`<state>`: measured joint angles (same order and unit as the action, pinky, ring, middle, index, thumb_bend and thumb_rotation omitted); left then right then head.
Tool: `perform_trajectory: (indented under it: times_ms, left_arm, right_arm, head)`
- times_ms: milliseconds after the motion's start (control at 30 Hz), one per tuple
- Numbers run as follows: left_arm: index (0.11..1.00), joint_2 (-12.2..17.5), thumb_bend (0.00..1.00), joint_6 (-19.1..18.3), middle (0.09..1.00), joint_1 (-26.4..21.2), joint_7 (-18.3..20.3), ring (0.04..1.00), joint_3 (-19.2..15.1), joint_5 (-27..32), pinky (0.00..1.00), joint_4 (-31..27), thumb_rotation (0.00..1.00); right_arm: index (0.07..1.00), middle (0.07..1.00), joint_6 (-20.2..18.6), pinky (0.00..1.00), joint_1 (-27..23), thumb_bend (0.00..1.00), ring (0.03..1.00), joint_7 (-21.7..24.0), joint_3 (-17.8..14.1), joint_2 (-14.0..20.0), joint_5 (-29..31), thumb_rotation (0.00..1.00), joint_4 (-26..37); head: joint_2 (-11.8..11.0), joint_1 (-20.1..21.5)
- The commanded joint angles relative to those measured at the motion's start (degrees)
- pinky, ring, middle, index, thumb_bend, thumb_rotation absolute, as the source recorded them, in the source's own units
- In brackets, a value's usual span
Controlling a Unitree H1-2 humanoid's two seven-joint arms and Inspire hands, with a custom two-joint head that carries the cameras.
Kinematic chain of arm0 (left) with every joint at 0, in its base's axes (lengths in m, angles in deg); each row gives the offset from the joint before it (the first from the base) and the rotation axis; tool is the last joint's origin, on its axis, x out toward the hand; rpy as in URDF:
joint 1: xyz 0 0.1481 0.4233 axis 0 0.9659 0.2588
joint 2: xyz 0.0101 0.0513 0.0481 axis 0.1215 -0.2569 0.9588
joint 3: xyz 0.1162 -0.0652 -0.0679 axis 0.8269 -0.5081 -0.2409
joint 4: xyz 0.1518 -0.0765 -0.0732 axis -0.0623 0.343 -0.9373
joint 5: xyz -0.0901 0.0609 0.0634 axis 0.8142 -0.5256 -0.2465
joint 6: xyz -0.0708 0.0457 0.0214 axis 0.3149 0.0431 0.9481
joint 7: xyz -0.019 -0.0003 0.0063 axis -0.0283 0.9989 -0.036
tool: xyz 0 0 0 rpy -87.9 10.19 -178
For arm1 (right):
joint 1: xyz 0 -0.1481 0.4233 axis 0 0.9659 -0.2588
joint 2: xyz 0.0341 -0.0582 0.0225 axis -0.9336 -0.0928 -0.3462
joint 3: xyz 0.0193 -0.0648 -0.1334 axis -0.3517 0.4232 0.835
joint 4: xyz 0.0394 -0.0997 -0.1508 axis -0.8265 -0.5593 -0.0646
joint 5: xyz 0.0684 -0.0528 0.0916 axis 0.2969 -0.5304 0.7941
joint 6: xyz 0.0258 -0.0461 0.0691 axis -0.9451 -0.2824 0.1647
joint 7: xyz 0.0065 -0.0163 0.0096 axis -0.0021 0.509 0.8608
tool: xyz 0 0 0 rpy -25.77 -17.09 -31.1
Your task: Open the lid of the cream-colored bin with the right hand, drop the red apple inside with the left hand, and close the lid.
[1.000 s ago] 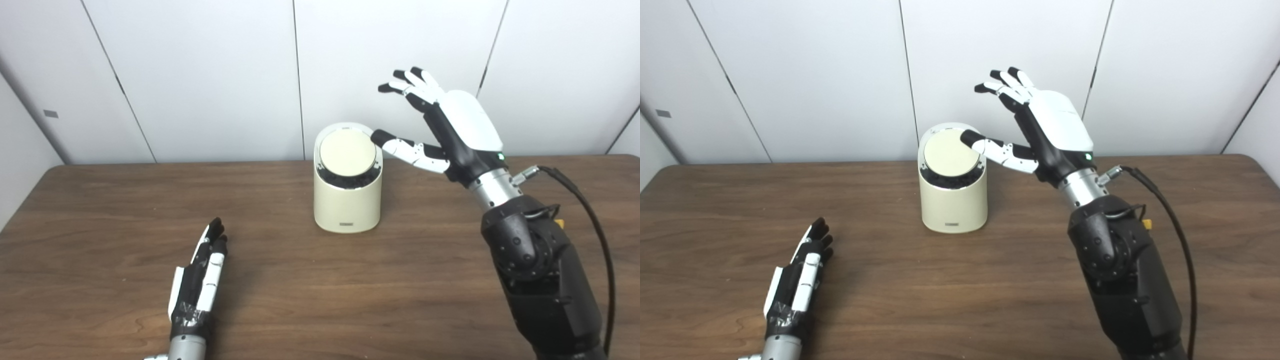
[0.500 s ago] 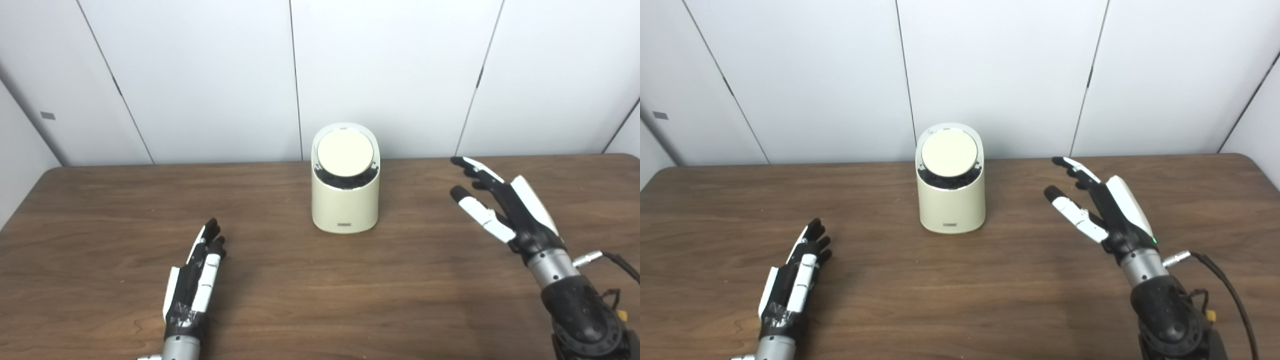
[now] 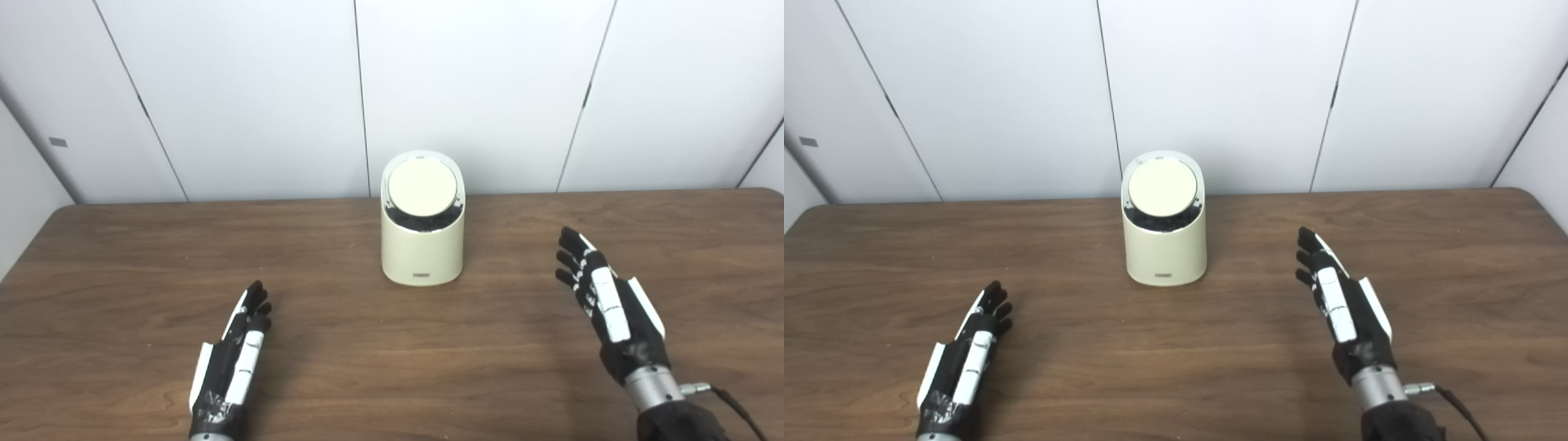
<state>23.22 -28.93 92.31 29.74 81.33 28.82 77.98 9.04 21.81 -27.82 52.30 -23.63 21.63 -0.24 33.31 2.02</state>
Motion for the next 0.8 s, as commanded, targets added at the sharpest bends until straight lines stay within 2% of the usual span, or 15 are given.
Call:
perform_trajectory:
  times_ms: [0,100,200,433,567,767]
  left_arm:
    - [0.986,0.4,0.57,3.76,0.971,1.17,0.54,0.955,0.08,-0.44,0.94,-0.86,0.84]
    - [0.985,0.25,0.56,6.83,0.974,2.62,0.61,0.958,0.05,-0.13,0.94,-0.07,0.84]
    - [0.976,-0.02,0.56,8.22,0.97,3.78,0.24,0.952,-0.36,0.04,0.94,-0.17,0.84]
    - [0.99,-0.41,0.55,7.8,0.975,4.28,-0.1,0.957,-0.65,-0.08,0.95,0.04,0.84]
    - [0.985,-0.51,0.56,8.89,0.969,4.14,-0.37,0.955,-0.43,-1.17,0.94,0.96,0.85]
    - [0.989,-0.77,0.55,8.09,0.968,3.79,-0.36,0.952,-0.92,0.12,0.94,1.32,0.84]
  right_arm:
    - [0.964,0.979,2.31,0.97,0.29,0.49,0.983,-1.44,-0.19,-0.44,1.05,1.0,0.81]
    - [0.981,0.99,4.81,1.0,2.05,0.48,0.998,-1.81,-0.09,-1.23,2.08,1.0,-0.39]
    - [0.975,0.993,7.7,1.0,3.63,0.48,1.0,-2.28,-0.08,-1.51,2.67,0.99,-1.52]
    - [0.98,0.997,10.16,0.99,5.49,0.46,0.999,-2.99,0.26,-1.28,3.3,0.99,-2.87]
    - [0.974,0.985,14.14,0.94,5.72,0.42,0.982,-2.84,1.31,0.38,0.69,1.0,-5.11]
    - [0.975,0.977,15.78,0.95,5.29,0.46,0.972,-4.04,1.13,0.88,0.71,0.98,-6.37]
  head:
    - [0.32,-0.14]
    - [0.8,-0.67]
    - [1.35,-0.81]
    - [2.3,0.13]
    - [2.52,-0.32]
    - [2.44,-0.47]
